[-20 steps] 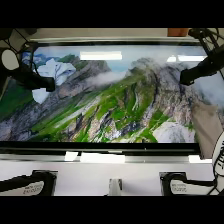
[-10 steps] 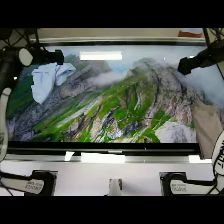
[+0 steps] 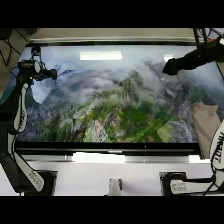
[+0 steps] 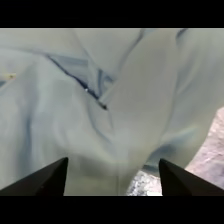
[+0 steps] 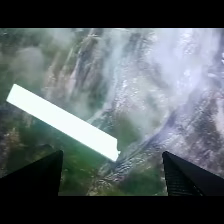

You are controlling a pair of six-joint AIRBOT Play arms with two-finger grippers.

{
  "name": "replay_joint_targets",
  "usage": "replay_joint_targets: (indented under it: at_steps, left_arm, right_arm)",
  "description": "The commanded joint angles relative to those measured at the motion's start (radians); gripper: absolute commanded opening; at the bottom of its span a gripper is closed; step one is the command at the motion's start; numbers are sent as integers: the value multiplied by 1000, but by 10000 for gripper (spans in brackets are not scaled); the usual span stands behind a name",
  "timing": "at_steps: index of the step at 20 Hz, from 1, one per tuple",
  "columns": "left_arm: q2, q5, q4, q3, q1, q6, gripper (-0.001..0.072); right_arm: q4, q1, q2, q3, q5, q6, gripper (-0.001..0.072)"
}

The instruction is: Fold the shirts.

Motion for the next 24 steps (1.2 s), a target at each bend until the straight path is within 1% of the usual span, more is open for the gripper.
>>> replay_joint_targets:
  at_steps: [1, 3, 4, 5, 6, 7, 8, 10, 12, 13, 15, 18, 19, 21, 23, 24]
  left_arm:
    - [-48, 84, 10, -18, 20, 3, 679]
    - [-67, 89, 10, -18, 19, 2, 663]
    - [-74, 89, 10, -18, 21, 2, 570]
    - [-78, 88, 10, -18, 23, 2, 407]
    - [-76, 81, 9, -17, 25, 2, 219]
    - [-61, 59, 6, -17, 24, 2, 56]
    - [-37, 47, 6, -16, 19, -1, 46]
    - [57, 47, -1, -6, -5, -2, 45]
    - [209, 48, -2, 11, -62, -2, 45]
    - [309, 54, -2, 12, -106, -1, 45]
    - [520, 63, -6, 11, -219, -1, 45]
    - [797, 45, -18, 11, -451, -2, 45]
    - [853, 14, -17, 11, -528, -7, 45]
    - [931, -96, -17, -15, -668, -74, 45]
    - [949, -228, -16, -70, -763, -89, 45]
    - [947, -272, -16, -123, -791, -92, 45]
  right_arm:
    - [118, 0, -5, 0, 32, -44, 661]
    - [124, 0, -5, 0, 38, -44, 661]
    - [124, 0, -5, 0, 43, -43, 661]
    - [124, 0, -5, 0, 54, -43, 661]
    - [123, 0, -5, 0, 61, -44, 661]
    - [123, 0, -5, 0, 64, -50, 662]
    - [122, 0, -5, 0, 61, -71, 661]
    - [114, 0, -5, 0, 40, -158, 661]
    - [117, 0, -4, 1, -30, -278, 661]
    - [116, 0, -2, 1, -59, -286, 661]
    - [105, -3, 32, 12, -72, -282, 662]
    - [-26, -3, 173, 31, -132, -275, 662]
    - [-90, -3, 238, 30, -167, -269, 662]
    - [-183, -3, 366, 30, -174, -198, 661]
    - [-188, -3, 466, 30, -125, -192, 661]
    - [-188, -3, 501, 30, -81, -192, 661]
